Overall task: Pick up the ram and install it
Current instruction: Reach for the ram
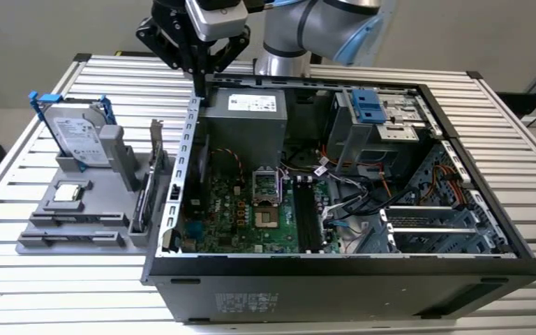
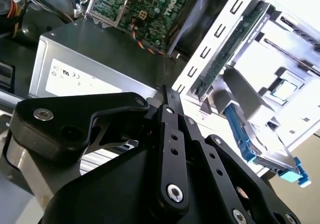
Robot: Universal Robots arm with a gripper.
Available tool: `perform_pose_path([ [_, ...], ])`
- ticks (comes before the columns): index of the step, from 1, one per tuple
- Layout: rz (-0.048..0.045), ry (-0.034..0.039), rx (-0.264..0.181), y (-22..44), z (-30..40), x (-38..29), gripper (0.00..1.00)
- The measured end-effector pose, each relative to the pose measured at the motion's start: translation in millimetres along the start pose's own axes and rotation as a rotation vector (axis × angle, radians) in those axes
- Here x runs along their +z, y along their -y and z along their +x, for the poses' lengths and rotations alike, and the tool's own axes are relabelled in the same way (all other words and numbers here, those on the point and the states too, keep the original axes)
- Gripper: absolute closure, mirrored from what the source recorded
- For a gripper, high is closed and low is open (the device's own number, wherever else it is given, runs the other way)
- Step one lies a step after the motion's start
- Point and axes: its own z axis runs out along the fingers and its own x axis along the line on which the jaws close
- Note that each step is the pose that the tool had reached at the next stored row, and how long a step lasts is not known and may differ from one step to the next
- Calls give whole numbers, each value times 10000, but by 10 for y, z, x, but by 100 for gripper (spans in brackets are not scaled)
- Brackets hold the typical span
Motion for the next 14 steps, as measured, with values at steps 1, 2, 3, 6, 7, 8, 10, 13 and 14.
perform_pose_path([
  [1,0,0,0,1,11,0,100],
  [2,0,0,0,2,22,0,100],
  [3,0,0,-1,2,32,-1,100],
  [6,1,0,0,5,63,-2,100],
  [7,0,0,-1,5,73,-1,100],
  [8,0,0,0,6,83,-2,100],
  [10,0,0,0,7,105,-2,100],
  [13,1,0,-1,10,136,-3,100],
  [14,-1,0,0,10,147,-3,100],
])
